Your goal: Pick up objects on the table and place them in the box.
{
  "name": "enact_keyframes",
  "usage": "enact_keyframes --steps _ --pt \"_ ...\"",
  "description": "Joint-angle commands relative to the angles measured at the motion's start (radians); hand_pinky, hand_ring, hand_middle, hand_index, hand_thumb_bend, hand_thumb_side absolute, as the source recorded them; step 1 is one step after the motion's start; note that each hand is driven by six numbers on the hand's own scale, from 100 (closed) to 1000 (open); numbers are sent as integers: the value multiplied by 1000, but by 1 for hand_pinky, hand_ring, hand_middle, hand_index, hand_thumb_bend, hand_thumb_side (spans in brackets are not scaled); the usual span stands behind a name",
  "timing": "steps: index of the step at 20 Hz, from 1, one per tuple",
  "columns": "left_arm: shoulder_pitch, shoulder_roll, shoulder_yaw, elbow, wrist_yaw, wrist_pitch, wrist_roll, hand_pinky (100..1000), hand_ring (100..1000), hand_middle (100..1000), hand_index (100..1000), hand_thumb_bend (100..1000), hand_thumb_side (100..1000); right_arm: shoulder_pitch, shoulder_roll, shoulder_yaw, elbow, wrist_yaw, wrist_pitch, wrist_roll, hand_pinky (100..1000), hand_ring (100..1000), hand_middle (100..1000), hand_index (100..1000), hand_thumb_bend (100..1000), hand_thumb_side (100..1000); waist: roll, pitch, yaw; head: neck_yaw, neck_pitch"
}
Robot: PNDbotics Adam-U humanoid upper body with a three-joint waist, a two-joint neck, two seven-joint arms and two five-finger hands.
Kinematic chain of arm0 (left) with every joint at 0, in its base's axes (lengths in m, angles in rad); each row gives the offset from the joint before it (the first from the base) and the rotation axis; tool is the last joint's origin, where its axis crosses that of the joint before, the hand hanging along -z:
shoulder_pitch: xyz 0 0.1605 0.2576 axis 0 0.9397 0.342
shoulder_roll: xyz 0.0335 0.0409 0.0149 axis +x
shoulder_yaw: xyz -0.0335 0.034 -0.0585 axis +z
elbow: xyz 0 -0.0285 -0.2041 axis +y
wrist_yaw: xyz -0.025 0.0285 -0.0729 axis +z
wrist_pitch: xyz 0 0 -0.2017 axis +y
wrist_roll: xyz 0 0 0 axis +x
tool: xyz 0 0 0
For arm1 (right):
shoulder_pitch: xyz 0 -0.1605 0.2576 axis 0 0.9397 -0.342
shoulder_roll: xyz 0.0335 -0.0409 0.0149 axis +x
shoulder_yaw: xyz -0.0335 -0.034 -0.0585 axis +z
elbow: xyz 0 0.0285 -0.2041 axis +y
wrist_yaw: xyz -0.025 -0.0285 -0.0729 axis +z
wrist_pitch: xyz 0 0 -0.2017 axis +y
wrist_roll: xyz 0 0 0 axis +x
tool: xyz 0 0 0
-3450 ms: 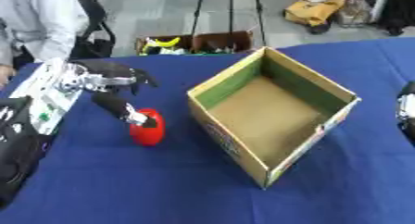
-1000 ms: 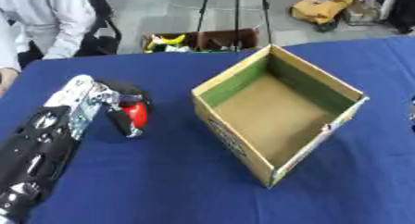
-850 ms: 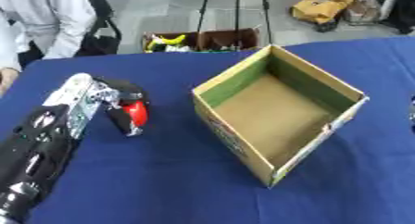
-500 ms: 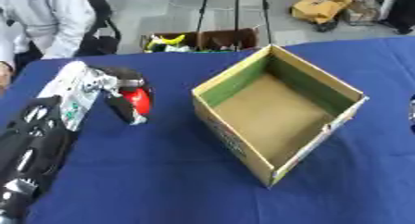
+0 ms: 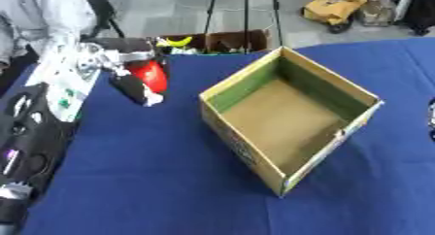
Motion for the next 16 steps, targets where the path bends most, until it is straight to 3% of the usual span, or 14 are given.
enact_keyframes --steps 1,4,8,16 --pt "-29 -17 -8 -92 62 31 90 123 525 639 646 100 218 -6 -4 -2 -21 -4 -1 -4 646 452 418 649 153 395 -4 -22 -2 4 -13" --pt "-32 -59 -32 -130 91 65 179 118 517 626 647 100 225 -7 -3 -3 -21 -5 -2 -6 646 452 419 649 152 394 -3 -22 -6 8 -18" --pt "-33 -142 -58 -133 46 77 249 116 514 621 638 100 218 -13 -1 -3 -21 -7 -3 -8 645 452 419 648 151 395 -5 -20 -11 16 -25" --pt "-48 -292 -95 -64 -214 15 338 124 530 634 613 100 155 -25 6 0 -21 -14 -8 -11 645 453 420 649 151 391 -7 -12 -27 42 -41"
